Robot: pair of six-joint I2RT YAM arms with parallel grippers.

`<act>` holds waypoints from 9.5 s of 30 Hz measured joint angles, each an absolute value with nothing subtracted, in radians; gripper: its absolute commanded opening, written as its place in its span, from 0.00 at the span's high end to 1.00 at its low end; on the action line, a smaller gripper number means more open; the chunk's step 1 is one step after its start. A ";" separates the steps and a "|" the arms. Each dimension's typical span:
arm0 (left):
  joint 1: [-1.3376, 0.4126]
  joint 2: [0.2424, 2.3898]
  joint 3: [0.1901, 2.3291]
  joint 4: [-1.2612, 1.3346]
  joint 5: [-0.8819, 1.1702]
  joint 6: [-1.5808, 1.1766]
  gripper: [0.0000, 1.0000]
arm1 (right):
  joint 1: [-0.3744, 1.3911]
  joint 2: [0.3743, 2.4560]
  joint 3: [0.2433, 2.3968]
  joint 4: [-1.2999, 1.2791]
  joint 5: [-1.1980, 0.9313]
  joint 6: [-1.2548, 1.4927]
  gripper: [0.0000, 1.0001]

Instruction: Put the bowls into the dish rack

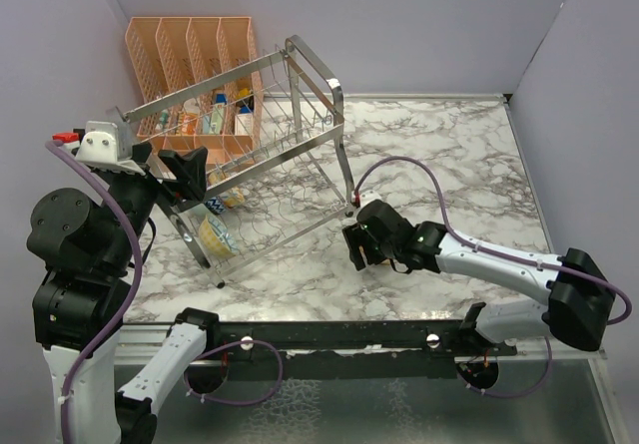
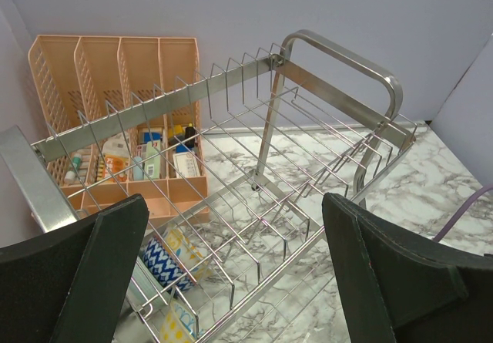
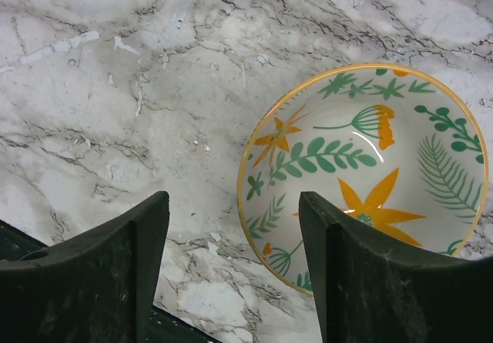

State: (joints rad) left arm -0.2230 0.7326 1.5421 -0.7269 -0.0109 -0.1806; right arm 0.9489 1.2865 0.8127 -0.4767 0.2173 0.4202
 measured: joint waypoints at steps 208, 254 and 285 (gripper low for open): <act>-0.223 0.720 1.599 -0.728 -0.017 -0.191 0.01 | 0.976 1.754 1.152 0.200 -0.814 0.639 0.99; -0.225 0.741 1.599 -0.728 -0.021 -0.177 0.01 | 0.878 2.281 1.343 1.171 -0.783 1.310 0.99; -0.238 0.728 1.595 -0.735 -0.062 -0.161 0.01 | 0.899 2.362 1.395 1.081 -0.788 1.299 0.65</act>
